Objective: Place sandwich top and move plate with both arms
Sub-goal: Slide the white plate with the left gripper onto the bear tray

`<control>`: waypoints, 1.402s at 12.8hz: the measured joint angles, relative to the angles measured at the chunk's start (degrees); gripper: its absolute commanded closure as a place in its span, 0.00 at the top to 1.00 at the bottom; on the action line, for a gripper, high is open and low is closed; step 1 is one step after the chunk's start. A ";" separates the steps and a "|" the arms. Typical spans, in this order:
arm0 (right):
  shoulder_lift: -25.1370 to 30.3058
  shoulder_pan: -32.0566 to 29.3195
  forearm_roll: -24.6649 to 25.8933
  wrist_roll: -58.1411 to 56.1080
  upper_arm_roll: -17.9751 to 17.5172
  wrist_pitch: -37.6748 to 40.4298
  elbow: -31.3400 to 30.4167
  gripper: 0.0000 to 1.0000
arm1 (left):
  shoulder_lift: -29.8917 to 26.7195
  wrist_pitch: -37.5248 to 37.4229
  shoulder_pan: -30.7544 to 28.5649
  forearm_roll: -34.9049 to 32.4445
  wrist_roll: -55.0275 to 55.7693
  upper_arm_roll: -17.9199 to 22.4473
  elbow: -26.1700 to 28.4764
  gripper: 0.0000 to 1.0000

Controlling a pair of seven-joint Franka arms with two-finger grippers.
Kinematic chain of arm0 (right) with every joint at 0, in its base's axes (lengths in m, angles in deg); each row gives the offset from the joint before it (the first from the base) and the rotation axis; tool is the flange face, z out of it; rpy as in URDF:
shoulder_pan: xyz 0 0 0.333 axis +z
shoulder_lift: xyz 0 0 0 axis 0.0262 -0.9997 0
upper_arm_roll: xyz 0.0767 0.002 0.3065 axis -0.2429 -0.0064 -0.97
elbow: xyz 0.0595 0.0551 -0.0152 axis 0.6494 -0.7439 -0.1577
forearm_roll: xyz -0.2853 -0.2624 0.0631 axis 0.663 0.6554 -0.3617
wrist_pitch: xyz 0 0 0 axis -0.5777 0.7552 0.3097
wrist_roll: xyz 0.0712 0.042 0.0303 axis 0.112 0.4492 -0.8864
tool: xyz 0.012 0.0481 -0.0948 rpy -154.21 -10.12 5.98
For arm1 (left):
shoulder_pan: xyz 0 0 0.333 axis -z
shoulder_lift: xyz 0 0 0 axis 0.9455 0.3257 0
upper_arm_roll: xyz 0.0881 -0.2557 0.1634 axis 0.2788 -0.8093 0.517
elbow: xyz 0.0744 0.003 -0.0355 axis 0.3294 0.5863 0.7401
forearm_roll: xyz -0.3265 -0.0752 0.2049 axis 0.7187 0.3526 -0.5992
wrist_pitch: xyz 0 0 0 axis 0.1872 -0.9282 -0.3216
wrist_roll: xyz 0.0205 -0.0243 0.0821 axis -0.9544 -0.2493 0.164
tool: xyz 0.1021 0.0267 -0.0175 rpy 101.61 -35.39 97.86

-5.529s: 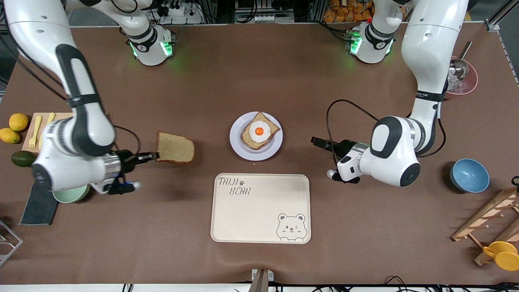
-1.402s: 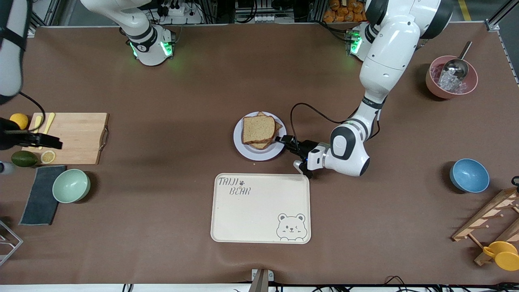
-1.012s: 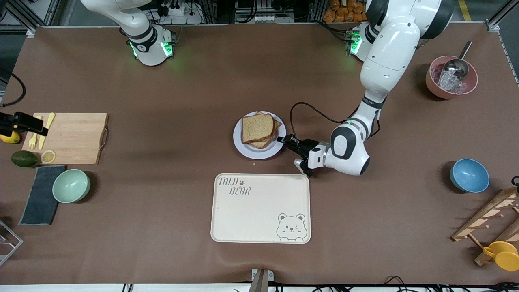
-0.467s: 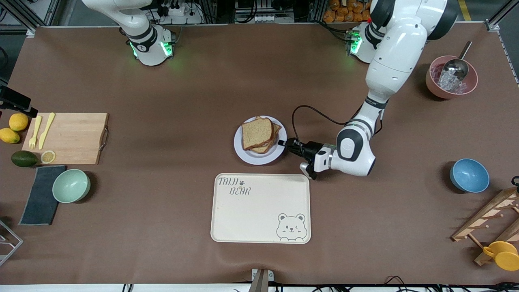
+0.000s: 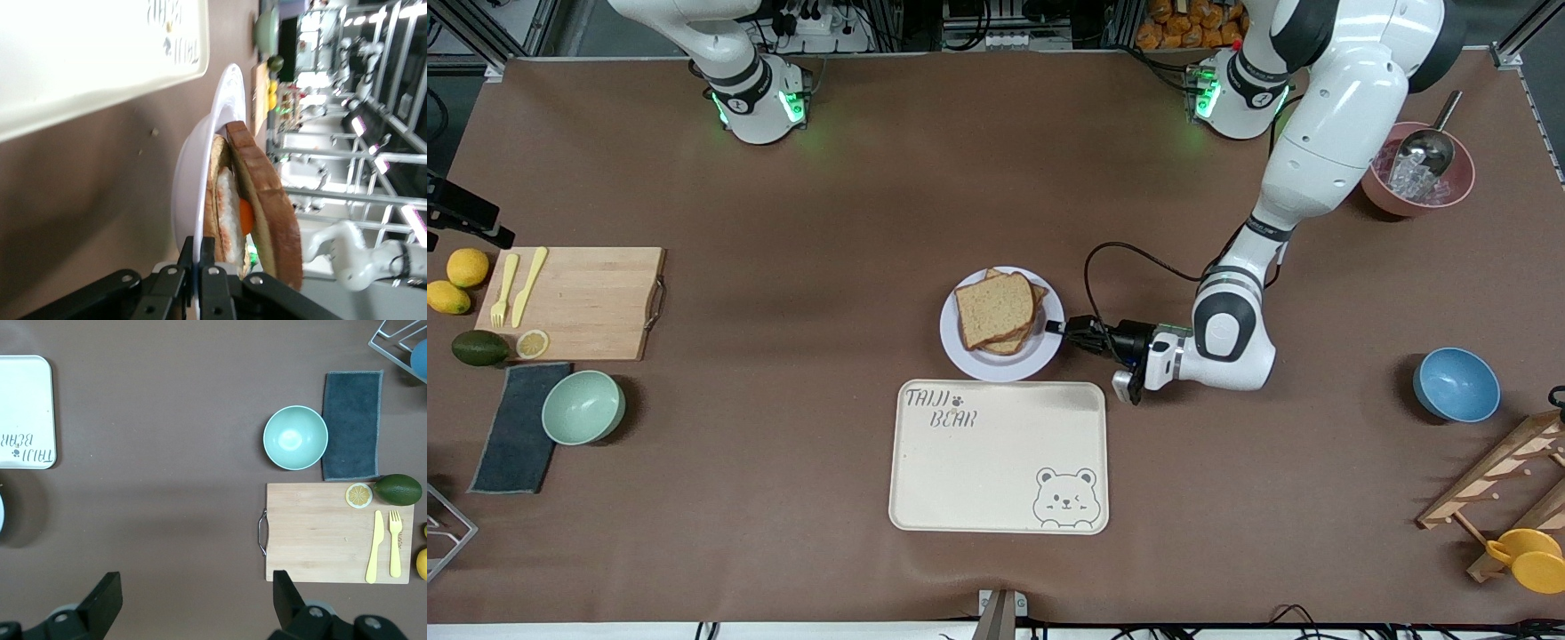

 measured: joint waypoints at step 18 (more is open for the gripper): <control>0.61 -0.05 3.46 7.40 -3.42 -0.13 -0.31 1.00 | -1.26 22.44 -3.68 25.16 -0.94 -6.94 -1.55 0.00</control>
